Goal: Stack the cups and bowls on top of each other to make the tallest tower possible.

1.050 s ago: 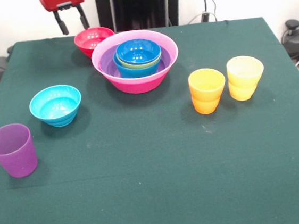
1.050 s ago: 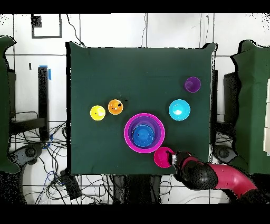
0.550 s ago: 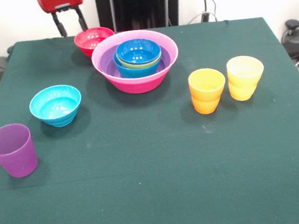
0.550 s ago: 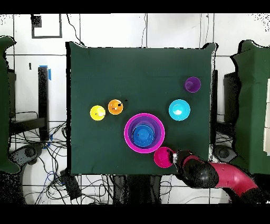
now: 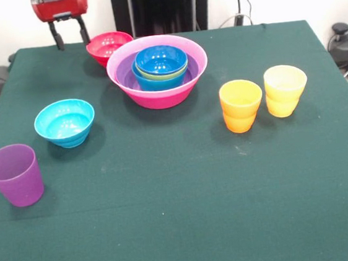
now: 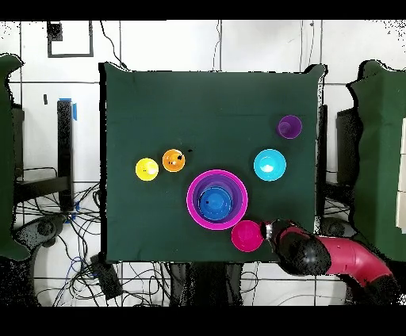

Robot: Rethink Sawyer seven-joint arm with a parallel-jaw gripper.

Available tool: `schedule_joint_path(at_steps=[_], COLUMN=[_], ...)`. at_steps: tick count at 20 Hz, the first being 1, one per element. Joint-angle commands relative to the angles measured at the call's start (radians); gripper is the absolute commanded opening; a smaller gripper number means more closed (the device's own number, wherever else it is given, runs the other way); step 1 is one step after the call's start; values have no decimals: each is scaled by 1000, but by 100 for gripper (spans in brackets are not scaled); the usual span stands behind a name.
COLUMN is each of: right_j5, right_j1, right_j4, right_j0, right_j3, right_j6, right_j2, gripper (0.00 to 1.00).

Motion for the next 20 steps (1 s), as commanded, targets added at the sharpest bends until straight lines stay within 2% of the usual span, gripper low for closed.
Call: schedule_joint_path(at_steps=[1, 6, 20], right_j5=[81, 69, 25], right_j1=[56, 68, 46], right_j4=[-91, -96, -85], right_j0=[62, 69, 108], right_j3=[-110, -115, -53], right_j6=[-55, -53, -7], right_j2=[-51, -61, -91], gripper=[100, 100, 100])
